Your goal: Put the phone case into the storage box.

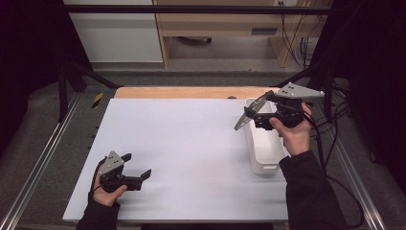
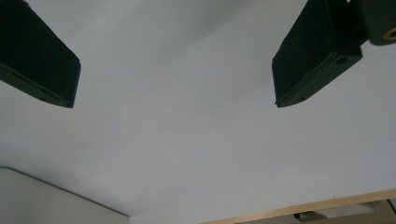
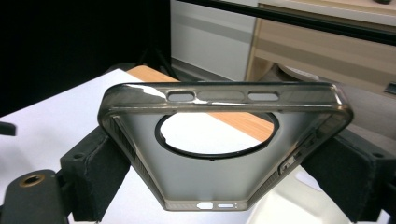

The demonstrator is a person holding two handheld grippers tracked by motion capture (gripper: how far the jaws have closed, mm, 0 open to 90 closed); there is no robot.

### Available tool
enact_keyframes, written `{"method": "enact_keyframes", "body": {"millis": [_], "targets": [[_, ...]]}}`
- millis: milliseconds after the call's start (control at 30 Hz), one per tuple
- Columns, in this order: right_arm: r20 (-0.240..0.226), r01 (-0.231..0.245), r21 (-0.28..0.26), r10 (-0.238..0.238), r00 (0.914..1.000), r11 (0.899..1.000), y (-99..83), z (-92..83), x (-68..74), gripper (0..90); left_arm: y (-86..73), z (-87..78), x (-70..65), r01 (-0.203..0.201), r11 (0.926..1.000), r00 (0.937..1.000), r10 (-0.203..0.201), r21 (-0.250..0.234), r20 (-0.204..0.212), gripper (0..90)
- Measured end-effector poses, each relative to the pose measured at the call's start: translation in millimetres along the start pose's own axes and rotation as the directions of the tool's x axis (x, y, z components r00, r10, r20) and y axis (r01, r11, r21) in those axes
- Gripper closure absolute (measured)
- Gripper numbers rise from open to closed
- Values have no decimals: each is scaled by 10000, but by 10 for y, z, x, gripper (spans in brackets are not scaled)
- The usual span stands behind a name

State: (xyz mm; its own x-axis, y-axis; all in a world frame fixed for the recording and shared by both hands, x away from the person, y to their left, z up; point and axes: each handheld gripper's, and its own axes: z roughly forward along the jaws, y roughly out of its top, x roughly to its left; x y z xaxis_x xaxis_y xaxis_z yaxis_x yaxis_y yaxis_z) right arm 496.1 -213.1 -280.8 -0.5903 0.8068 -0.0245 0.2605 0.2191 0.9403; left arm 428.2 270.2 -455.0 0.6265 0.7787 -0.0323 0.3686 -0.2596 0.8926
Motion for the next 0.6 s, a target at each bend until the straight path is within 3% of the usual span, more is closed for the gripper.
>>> {"method": "enact_keyframes", "body": {"millis": [267, 600], "targets": [[635, -102, 97, 95, 9979, 9999, 15, 19, -148, 118, -1, 5, -4, -20, 10000, 10000, 20, 19, 7, 7], [1522, -444, 265, 399, 9875, 9987, -10, 114, -302, 118, -3, 13, -6, -81, 10000, 10000, 81, 44, 30, 7]]}}
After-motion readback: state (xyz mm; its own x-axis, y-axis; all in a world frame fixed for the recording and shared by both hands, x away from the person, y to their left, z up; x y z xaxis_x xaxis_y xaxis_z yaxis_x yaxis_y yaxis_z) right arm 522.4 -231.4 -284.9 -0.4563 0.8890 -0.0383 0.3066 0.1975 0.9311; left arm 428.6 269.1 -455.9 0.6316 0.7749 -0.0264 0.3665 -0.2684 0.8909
